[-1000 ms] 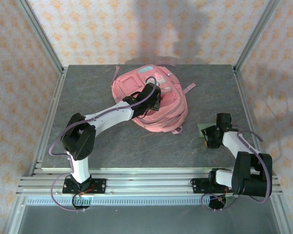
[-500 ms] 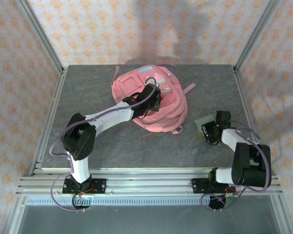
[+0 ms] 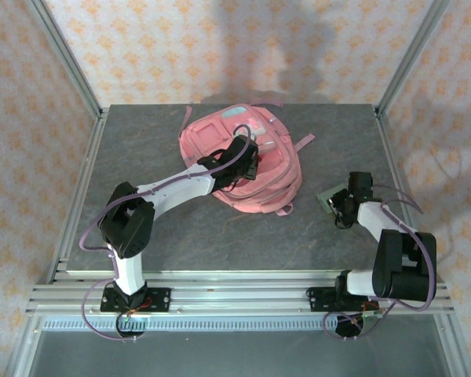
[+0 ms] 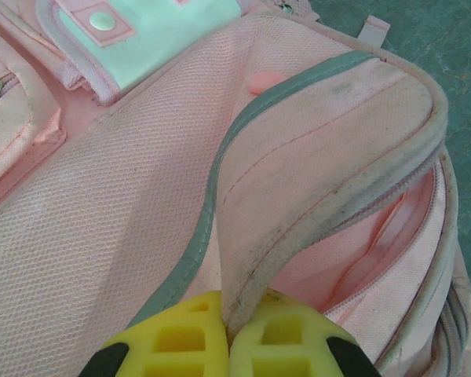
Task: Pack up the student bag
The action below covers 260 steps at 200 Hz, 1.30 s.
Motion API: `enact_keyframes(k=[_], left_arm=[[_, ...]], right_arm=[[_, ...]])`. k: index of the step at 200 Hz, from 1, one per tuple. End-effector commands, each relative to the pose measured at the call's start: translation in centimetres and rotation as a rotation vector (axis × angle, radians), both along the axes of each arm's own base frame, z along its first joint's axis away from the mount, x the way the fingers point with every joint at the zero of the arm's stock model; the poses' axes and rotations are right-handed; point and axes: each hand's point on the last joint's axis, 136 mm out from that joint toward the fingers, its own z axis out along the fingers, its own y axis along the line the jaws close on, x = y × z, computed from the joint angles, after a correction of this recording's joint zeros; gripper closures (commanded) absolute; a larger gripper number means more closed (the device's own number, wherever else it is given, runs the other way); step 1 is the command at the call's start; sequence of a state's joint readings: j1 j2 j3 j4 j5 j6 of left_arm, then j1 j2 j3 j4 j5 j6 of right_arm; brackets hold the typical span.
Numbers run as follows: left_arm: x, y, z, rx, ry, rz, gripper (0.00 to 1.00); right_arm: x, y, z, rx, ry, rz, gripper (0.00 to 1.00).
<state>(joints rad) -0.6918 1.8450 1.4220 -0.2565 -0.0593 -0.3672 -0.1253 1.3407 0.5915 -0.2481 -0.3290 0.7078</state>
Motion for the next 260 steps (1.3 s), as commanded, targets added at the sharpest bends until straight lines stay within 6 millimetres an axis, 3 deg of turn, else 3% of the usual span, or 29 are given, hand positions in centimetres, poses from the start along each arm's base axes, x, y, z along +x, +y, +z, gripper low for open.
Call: enact_keyframes(k=[1, 39, 62, 96, 129, 158, 214, 260], left_arm=[[-0.3, 1.0, 0.5, -0.002, -0.002, 0.033, 1.0], [-0.3, 1.0, 0.5, -0.004, 0.0, 0.033, 1.0], [-0.3, 1.1, 0.4, -0.002, 0.001, 0.035, 1.0], [-0.2, 1.1, 0.5, -0.005, 0.0, 0.037, 1.0], [-0.3, 1.1, 0.4, 0.002, 0.002, 0.035, 1.0], [-0.2, 1.1, 0.5, 0.002, 0.0, 0.037, 1.0], [0.3, 1.1, 2.1, 0.005, -0.032, 0.042, 1.0], [0.4, 1.1, 2.1, -0.001, -0.031, 0.041, 1.0]], right_arm=[[0.4, 0.2, -0.2, 0.012, 0.006, 0.012, 0.67], [0.5, -0.3, -0.9, 0.0, 0.035, -0.023, 0.59], [0.4, -0.4, -2.2, -0.002, 0.067, -0.025, 0.6], [0.4, -0.1, -4.1, 0.025, 0.092, -0.031, 0.82], [1.1, -0.2, -3.3, 0.019, 0.058, -0.022, 0.97], [2.3, -0.5, -0.7, -0.021, -0.013, 0.01, 1.0], [3.9, -0.8, 8.0, -0.083, -0.263, 0.048, 1.0], [3.6, 1.2, 10.8, -0.028, -0.352, 0.139, 1.0]])
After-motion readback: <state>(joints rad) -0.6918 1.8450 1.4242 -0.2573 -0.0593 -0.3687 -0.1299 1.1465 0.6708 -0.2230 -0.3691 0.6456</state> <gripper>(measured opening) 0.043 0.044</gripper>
